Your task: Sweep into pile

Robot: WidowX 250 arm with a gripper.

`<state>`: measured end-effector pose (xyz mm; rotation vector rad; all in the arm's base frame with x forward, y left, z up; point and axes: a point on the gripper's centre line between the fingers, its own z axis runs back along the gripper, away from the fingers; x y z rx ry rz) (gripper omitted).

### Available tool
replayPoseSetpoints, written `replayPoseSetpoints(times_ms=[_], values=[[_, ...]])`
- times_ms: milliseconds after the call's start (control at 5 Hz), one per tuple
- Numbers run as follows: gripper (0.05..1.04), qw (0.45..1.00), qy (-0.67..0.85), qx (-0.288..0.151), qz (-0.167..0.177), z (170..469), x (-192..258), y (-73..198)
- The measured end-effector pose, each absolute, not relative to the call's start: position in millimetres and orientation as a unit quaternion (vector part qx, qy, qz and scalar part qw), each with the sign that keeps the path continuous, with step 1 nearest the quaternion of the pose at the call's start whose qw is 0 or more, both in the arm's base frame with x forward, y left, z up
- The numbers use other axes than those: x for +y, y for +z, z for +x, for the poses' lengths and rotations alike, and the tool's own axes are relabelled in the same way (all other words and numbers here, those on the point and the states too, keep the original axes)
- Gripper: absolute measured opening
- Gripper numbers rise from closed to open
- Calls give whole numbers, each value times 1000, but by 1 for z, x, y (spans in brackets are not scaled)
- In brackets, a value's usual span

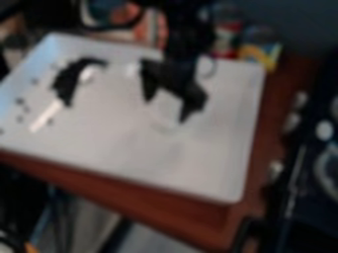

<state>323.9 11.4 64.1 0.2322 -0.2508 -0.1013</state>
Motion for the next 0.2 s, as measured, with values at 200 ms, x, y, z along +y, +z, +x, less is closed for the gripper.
replayPoseSetpoints(times_ms=[200], values=[[997, 985, -38, -137, 94, 313, 15, 99]])
